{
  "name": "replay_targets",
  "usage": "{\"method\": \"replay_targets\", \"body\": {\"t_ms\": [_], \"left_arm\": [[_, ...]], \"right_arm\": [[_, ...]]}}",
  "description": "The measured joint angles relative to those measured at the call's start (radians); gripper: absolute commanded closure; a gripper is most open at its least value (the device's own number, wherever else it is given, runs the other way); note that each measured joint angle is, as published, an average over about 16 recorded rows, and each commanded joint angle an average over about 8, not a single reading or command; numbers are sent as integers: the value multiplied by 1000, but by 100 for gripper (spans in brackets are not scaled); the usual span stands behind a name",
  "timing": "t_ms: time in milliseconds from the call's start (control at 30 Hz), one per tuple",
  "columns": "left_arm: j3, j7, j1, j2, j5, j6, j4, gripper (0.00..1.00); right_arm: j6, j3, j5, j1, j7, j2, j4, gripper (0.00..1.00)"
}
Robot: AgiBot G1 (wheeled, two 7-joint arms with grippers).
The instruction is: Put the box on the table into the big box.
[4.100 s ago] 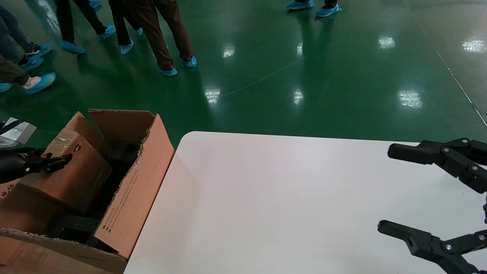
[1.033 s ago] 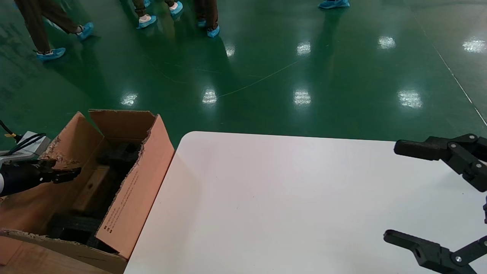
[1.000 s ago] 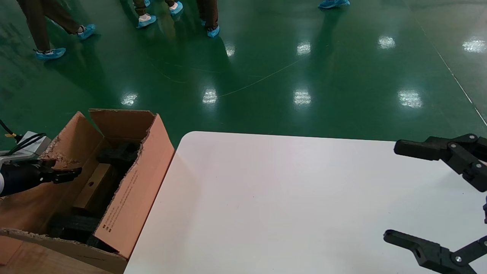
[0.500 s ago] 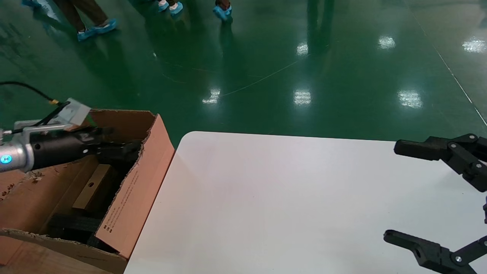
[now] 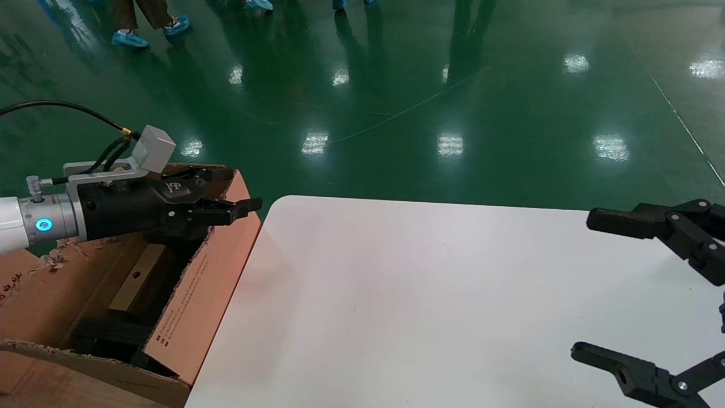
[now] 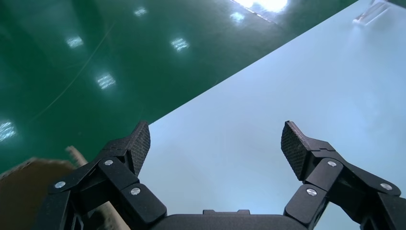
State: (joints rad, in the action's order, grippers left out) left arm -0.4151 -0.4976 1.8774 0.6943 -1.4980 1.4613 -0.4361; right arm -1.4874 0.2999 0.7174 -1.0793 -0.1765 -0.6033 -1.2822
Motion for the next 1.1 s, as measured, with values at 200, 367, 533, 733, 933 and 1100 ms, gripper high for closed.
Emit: {"method": "replay_targets", "body": {"t_ms": [200,367,533,733,933,1100], "left_arm": [[11,45,-53,-3,52,12,115,0],[22,102,-119,-10,116,14,256,0],[34,161,-189,-18,182,16,405,0],[48,232,-272,-27,261,18,583,0],[61,303,-355,-35,341,21,762,0],[73,362,-425,-43,407,23,910,0]], "right_arm": [[0,0,0,0,0,0,0,0],[0,1,0,0,0,0,1,0],[0,1,0,0,1,0,1,0],[0,1,-1,-1,1,0,1,40],[0,2,-1,-1,1,0,1,85],[0,2,-1,-1,1,1,1,90]]}}
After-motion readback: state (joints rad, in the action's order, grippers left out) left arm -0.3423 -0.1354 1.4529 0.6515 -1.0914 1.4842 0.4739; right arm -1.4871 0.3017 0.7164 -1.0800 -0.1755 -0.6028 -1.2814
